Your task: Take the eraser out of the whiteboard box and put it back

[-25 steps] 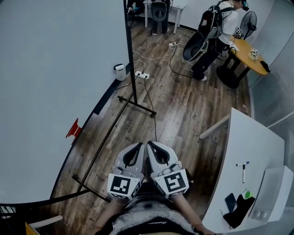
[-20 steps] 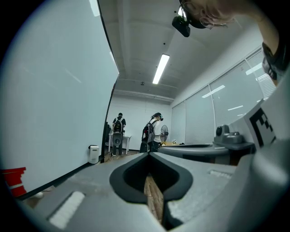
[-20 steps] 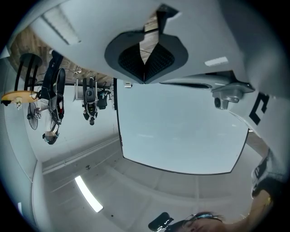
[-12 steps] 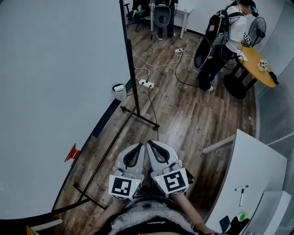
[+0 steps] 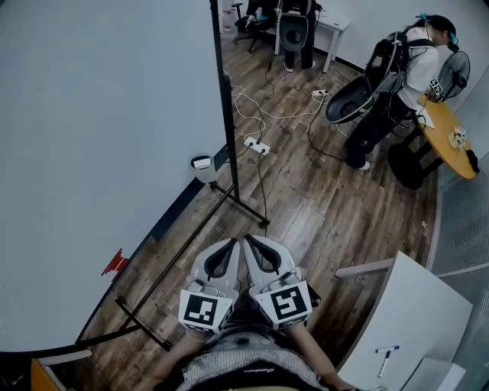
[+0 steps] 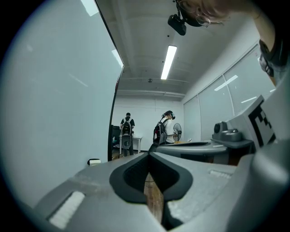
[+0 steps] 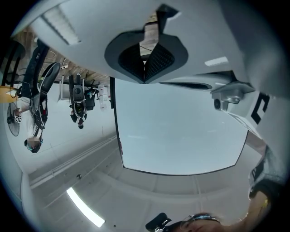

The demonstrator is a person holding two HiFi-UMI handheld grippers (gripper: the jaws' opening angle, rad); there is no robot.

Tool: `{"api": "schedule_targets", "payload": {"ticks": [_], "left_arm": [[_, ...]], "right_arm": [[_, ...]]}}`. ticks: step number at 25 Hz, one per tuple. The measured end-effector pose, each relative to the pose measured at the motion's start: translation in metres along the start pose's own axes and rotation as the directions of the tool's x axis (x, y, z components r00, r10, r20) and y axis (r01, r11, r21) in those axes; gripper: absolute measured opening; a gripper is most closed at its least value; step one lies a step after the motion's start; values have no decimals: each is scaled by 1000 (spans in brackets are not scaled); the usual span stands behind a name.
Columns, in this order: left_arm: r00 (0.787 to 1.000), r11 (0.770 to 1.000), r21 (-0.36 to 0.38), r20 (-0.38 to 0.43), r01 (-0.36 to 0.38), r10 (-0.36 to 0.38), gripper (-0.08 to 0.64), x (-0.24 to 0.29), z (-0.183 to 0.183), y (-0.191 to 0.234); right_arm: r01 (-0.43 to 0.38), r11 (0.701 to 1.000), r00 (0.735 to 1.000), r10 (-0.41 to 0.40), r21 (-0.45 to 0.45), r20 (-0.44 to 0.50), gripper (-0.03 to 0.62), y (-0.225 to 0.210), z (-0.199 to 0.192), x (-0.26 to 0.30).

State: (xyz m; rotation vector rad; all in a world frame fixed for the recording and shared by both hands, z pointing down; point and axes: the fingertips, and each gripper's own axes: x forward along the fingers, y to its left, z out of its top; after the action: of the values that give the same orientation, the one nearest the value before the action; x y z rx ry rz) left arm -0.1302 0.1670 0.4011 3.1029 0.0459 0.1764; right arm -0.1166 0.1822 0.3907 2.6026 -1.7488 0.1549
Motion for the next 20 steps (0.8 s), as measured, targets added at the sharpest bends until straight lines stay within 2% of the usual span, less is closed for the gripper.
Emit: {"api": "schedule_targets", "payload": {"ticks": [6,13,20], "left_arm": [[999,999,1,0,-33,33,0,35,4,-4],[994,994,-30,-11,-105,105,0,54,3,3],[990,989,-38,-25,-143,142,0,66,4,22]], "right_arm": [[-33,999,999,33,0,2,2,-35,2,11],[-82,997,997,82,-8,-9,2,-57,5,22],[-69,998,997,70,13,-19,2,-77,5,37]]}}
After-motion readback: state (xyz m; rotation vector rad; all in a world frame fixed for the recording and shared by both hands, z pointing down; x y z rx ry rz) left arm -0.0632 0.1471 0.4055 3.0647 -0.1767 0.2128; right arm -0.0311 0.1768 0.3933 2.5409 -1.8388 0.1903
